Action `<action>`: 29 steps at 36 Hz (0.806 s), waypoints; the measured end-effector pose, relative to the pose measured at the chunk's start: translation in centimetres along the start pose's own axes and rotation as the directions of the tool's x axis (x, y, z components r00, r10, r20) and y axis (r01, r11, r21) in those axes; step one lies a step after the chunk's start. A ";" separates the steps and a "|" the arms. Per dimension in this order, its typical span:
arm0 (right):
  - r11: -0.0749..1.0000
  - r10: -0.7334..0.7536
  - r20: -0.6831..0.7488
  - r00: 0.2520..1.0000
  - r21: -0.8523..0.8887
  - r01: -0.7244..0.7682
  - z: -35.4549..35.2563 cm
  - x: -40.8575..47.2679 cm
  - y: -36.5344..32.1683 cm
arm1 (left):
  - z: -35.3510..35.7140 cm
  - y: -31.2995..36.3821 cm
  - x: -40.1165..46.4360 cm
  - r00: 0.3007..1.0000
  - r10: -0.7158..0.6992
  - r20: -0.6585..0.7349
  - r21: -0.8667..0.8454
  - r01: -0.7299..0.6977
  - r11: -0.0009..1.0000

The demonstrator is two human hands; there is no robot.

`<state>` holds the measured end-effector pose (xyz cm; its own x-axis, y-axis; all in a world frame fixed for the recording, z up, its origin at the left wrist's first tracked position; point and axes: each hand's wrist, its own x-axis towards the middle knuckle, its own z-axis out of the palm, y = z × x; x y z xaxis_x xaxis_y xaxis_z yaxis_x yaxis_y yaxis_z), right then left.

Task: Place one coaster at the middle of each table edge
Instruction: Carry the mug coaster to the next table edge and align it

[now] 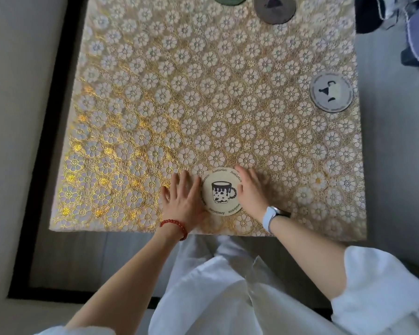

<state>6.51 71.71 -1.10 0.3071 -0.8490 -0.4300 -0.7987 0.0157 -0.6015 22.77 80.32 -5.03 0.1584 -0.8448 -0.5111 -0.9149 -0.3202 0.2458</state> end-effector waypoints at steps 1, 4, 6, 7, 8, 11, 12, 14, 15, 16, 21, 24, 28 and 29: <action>1.000 0.001 -0.005 1.000 0.012 0.000 0.1 -0.1 -0.1 | 0.1 0.0 0.0 1.000 0.002 0.002 0.010 -0.002 1.000; 1.000 0.005 -0.017 1.000 0.027 -0.005 0.3 -0.3 0.0 | 0.1 -0.1 0.0 1.000 0.009 0.011 0.008 -0.009 1.000; 1.000 0.008 -0.019 1.000 0.017 -0.008 0.5 -0.4 0.2 | 0.0 -0.1 0.0 1.000 0.013 0.010 -0.007 -0.013 1.000; 1.000 0.014 -0.011 1.000 0.017 -0.014 0.5 -0.5 0.3 | -0.1 -0.1 -0.1 1.000 0.019 0.008 -0.018 -0.019 1.000; 1.000 0.020 -0.002 1.000 0.019 -0.020 0.5 -0.6 0.4 | -0.1 -0.2 -0.3 0.999 0.033 0.004 -0.028 -0.032 0.999; 1.000 0.023 0.005 1.000 0.016 -0.023 0.8 -1.2 0.7 | -0.2 -0.4 -1.0 0.997 0.074 -0.005 -0.027 -0.074 0.997; 1.000 0.021 0.001 1.000 0.011 -0.021 0.9 -1.4 0.9 | -0.2 -0.5 -1.2 0.997 0.081 -0.007 -0.019 -0.081 0.997; 1.000 0.021 -0.012 1.000 0.024 -0.020 1.1 -1.7 1.1 | -0.2 -0.4 -1.7 0.996 0.085 -0.007 0.000 -0.085 0.996; 0.999 0.022 -0.018 1.000 0.030 -0.021 1.3 -1.8 1.1 | -0.2 -0.3 -1.8 0.997 0.081 -0.006 0.013 -0.081 0.997; 0.999 0.022 -0.023 1.000 0.029 -0.021 1.4 -1.8 1.1 | -0.1 -0.2 -1.9 0.997 0.077 -0.003 0.025 -0.077 0.997; 0.998 0.026 -0.014 1.000 -0.061 -0.027 1.5 -1.8 1.0 | -0.1 -0.2 -1.9 0.998 0.068 0.006 0.018 -0.068 0.998; 0.996 0.033 -0.039 0.999 -0.078 -0.036 1.8 -2.2 0.9 | -0.1 -0.3 -1.9 0.998 0.069 0.007 0.003 -0.069 0.998; 0.986 0.020 -0.061 0.998 -0.167 -0.030 1.9 -2.6 0.9 | 0.0 -0.3 -1.8 0.998 0.064 -0.006 0.011 -0.064 0.998; 0.983 0.019 -0.061 0.998 -0.183 -0.030 1.9 -2.7 0.9 | 0.1 -0.3 -1.8 0.998 0.061 -0.008 0.016 -0.061 0.998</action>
<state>5.97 75.03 -1.77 0.2602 -0.8790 -0.3996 -0.8885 -0.0560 -0.4554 22.71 81.97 -4.21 0.1053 -0.8661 -0.4887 -0.9287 -0.2614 0.2632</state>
